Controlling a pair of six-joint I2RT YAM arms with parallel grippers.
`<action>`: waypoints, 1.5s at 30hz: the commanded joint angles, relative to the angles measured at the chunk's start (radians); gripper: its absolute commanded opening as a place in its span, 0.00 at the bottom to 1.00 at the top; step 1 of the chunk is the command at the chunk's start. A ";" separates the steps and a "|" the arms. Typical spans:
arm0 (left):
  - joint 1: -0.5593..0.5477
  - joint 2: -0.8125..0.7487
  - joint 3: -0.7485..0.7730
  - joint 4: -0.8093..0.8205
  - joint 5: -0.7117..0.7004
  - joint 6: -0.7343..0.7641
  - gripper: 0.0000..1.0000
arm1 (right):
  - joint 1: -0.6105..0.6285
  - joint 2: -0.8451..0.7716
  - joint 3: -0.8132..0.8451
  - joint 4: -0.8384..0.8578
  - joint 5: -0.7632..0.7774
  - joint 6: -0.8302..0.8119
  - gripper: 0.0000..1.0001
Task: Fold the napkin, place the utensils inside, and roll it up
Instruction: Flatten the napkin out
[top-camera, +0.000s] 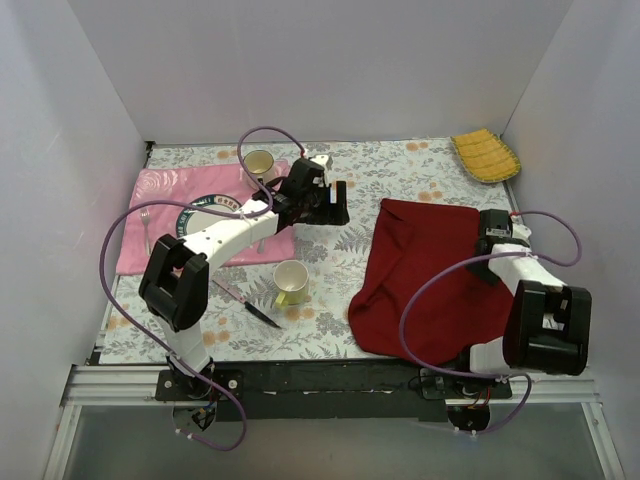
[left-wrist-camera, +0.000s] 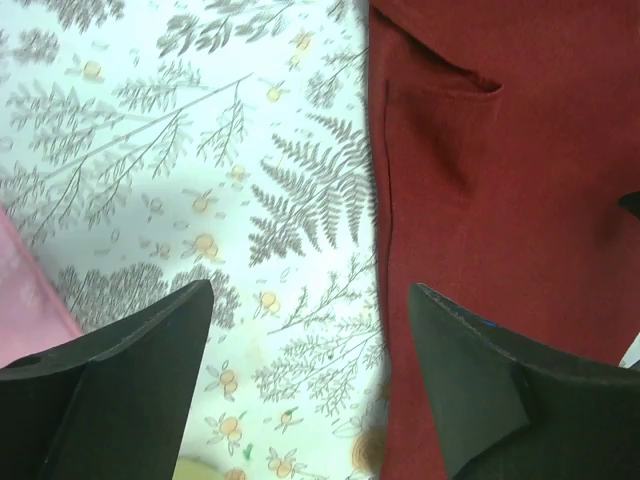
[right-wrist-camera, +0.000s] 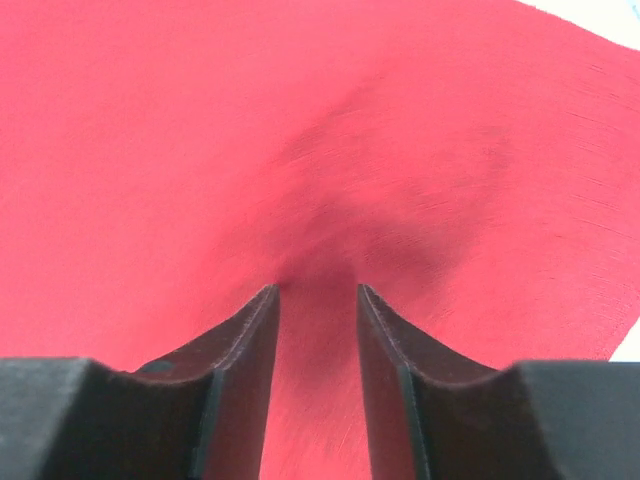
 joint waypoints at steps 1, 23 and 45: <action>0.000 0.063 0.108 -0.026 0.074 0.038 0.74 | 0.127 -0.134 0.066 -0.011 -0.039 -0.176 0.48; -0.190 0.399 0.375 -0.111 -0.110 0.112 0.67 | 0.331 -0.083 0.064 0.032 -0.340 -0.214 0.58; -0.192 0.650 0.647 0.095 -0.048 0.164 0.65 | 0.196 -0.036 0.047 0.044 -0.455 -0.201 0.57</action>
